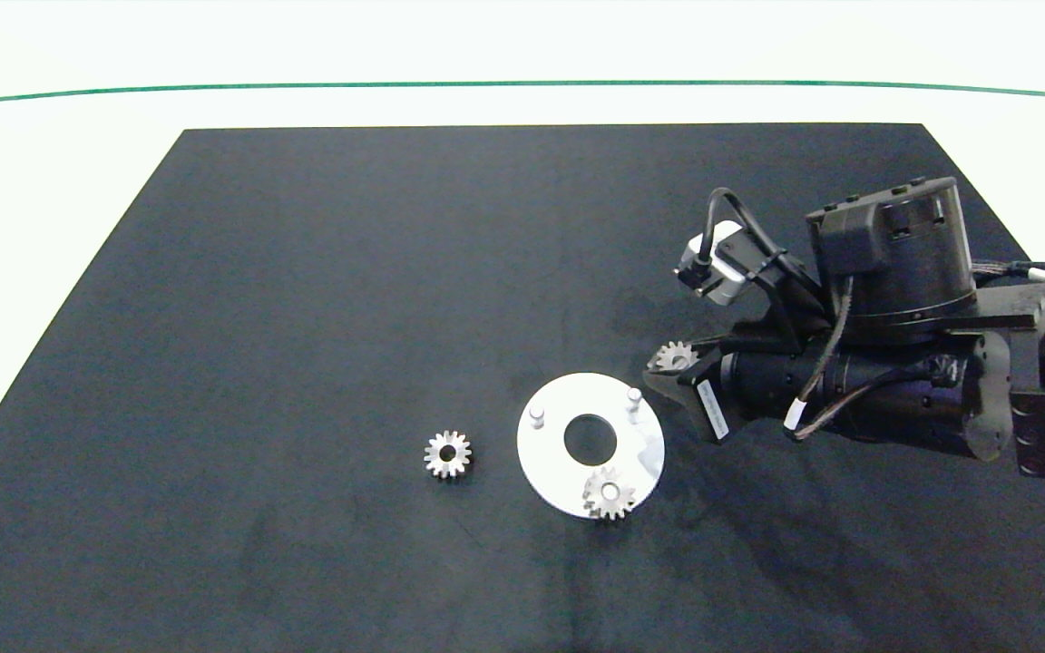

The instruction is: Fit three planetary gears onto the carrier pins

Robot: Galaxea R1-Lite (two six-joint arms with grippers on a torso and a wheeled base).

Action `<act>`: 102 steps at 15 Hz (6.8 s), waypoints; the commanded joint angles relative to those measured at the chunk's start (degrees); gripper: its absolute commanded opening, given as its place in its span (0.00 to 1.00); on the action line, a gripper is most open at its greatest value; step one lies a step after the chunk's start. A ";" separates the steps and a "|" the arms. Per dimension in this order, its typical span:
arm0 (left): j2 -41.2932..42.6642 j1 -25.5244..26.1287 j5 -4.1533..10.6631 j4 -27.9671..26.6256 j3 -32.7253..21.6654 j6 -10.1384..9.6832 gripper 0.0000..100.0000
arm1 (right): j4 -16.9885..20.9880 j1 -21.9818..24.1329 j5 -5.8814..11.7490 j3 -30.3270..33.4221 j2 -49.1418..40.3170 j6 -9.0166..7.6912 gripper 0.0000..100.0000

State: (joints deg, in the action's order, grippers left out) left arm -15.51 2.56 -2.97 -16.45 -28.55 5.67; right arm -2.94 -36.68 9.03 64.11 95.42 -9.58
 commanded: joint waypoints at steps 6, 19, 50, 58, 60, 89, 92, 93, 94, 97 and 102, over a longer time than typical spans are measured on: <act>0.04 -0.01 -0.01 -0.08 -0.37 0.04 1.00 | -0.05 -2.61 0.90 1.37 4.69 -0.17 0.10; -0.05 0.08 -0.01 -0.08 -0.45 0.04 1.00 | -0.14 -2.17 1.16 2.33 7.68 -0.09 0.10; -30.46 17.65 0.60 29.72 17.12 8.75 1.00 | 28.69 10.40 8.81 -23.68 -76.43 -2.99 1.00; -58.59 22.75 0.78 54.50 16.51 14.55 1.00 | 31.15 13.13 8.81 -23.86 -82.14 -3.78 1.00; -65.09 22.75 0.69 64.61 16.60 15.51 1.00 | 31.68 13.48 8.81 -23.86 -82.76 -3.87 1.00; -80.47 29.61 0.69 69.00 5.00 12.70 0.87 | 31.33 13.48 8.81 -25.61 -81.97 -3.78 1.00; -80.47 30.05 0.69 69.00 4.73 12.26 0.81 | 31.41 13.48 8.81 -25.70 -81.88 -3.78 1.00; -80.56 30.05 0.69 69.00 4.56 12.26 0.80 | 31.41 13.57 8.72 -25.70 -81.79 -3.78 1.00; -80.65 30.05 0.69 69.00 4.56 12.26 0.78 | 31.41 13.65 8.72 -25.70 -81.79 -3.78 1.00; -81.17 30.05 0.78 69.79 3.94 12.35 0.72 | 31.41 13.57 8.81 -25.70 -81.88 -3.78 1.00; -82.05 30.49 0.78 71.29 4.03 12.35 0.62 | 31.41 13.57 8.81 -25.53 -81.79 -3.78 1.00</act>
State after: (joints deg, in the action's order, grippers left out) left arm -97.49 32.99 -2.19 54.49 -24.59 17.91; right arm 28.28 -23.09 17.73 38.53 13.36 -13.28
